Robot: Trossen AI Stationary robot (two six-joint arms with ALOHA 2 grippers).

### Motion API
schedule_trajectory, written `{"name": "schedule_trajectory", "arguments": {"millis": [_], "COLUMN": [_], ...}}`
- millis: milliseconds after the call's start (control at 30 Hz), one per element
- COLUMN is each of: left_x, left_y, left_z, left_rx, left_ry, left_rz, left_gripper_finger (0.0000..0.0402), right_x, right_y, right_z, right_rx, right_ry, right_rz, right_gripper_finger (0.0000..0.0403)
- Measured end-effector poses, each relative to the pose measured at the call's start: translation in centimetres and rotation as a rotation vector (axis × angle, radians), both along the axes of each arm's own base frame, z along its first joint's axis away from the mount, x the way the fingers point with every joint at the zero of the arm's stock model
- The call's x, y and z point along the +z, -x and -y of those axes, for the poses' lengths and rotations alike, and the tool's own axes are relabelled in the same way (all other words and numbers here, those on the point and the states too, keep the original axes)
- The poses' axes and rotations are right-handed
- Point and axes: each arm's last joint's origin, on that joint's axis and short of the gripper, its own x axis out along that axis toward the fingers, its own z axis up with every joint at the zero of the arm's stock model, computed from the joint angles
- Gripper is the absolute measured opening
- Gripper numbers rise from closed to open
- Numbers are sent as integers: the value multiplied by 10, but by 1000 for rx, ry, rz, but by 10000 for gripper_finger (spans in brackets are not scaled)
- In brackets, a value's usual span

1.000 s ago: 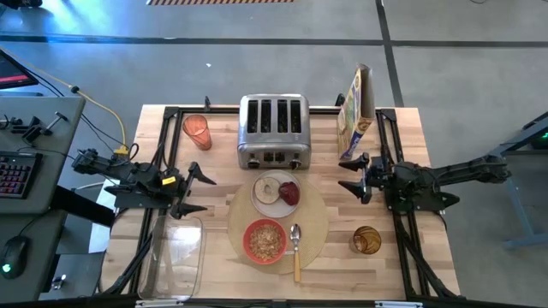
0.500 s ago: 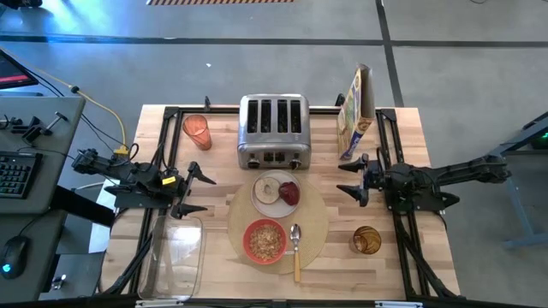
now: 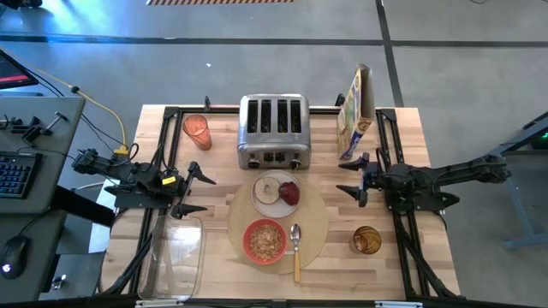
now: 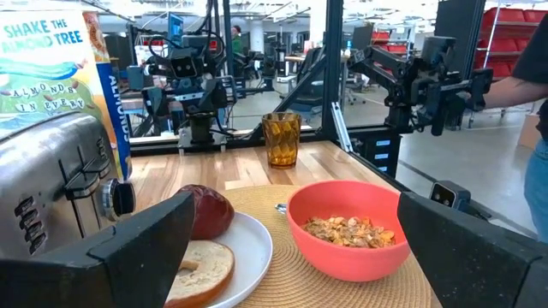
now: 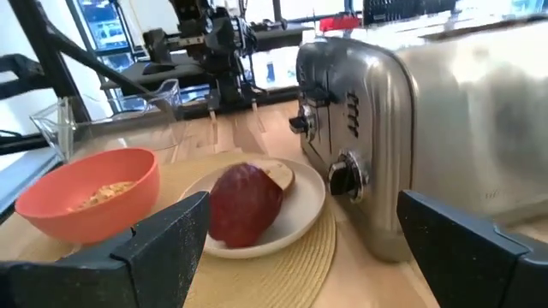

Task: Arrange a breakfast setting
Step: Return to Home Position

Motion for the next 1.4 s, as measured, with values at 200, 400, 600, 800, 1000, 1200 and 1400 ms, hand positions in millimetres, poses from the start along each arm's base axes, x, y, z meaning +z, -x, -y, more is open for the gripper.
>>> {"name": "schedule_trajectory", "arguments": {"millis": [200, 400, 600, 800, 1000, 1200, 1400], "left_x": [0, 0, 0, 0, 0, 0, 0], "left_y": [0, 0, 0, -1, -3, -4, -4], "left_z": [0, 0, 0, -6, -13, -19, -25], "left_rx": [0, 0, 3, 57, 133, 202, 265], "left_ry": [0, 0, 1, 1, 1, 1, 2], "left_rz": [0, 0, 1, 1, 1, 5, 8], "left_gripper_finger": [395, 395, 395, 395, 395, 395, 395], "right_x": [-8, -11, -11, -9, -2, 7, 11], "right_y": [1, 2, 2, 3, 7, 13, 16], "right_z": [0, 0, 0, 0, 1, 2, 2], "right_rx": [-7, -8, -8, -8, -6, -4, -3], "right_ry": [-37, -32, -33, -36, -46, -59, -65], "right_rz": [-71, -105, -112, -89, -10, 96, 142], "right_gripper_finger": [362, 362, 362, 362, 362, 362, 362]}}
